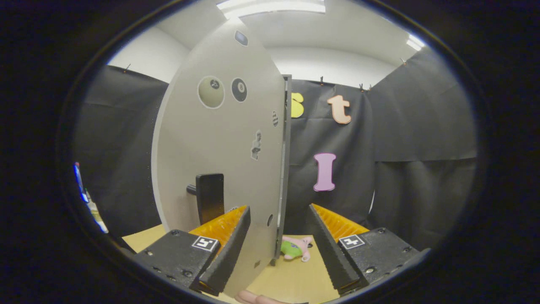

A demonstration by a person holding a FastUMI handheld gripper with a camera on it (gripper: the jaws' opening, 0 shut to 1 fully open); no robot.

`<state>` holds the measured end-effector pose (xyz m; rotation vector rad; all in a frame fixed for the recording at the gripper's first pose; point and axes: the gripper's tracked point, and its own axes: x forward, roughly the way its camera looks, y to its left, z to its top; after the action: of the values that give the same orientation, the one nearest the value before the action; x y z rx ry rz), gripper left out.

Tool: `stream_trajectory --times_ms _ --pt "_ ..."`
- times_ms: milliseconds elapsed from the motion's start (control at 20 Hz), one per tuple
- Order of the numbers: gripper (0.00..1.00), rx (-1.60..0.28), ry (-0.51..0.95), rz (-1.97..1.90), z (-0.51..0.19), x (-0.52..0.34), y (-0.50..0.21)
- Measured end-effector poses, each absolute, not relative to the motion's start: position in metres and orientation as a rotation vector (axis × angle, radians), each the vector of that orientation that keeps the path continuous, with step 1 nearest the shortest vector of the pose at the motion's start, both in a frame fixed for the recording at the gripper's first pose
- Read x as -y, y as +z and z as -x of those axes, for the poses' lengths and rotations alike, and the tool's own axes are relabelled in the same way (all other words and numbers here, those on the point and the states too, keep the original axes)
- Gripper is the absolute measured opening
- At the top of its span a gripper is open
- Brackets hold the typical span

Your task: Open the shoe cabinet door, grab the shoes and put them into the shoe cabinet, then close the shoe cabinet door.

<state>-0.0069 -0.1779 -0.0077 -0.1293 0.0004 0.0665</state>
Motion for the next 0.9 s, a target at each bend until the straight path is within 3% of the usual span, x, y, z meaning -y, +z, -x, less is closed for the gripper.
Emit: stream_trajectory --times_ms 450,900 --pt "0.9 0.062 -0.007 0.165 0.001 0.144 -0.012" --pt "0.9 0.04 0.04 0.156 -0.046 0.079 -0.028"
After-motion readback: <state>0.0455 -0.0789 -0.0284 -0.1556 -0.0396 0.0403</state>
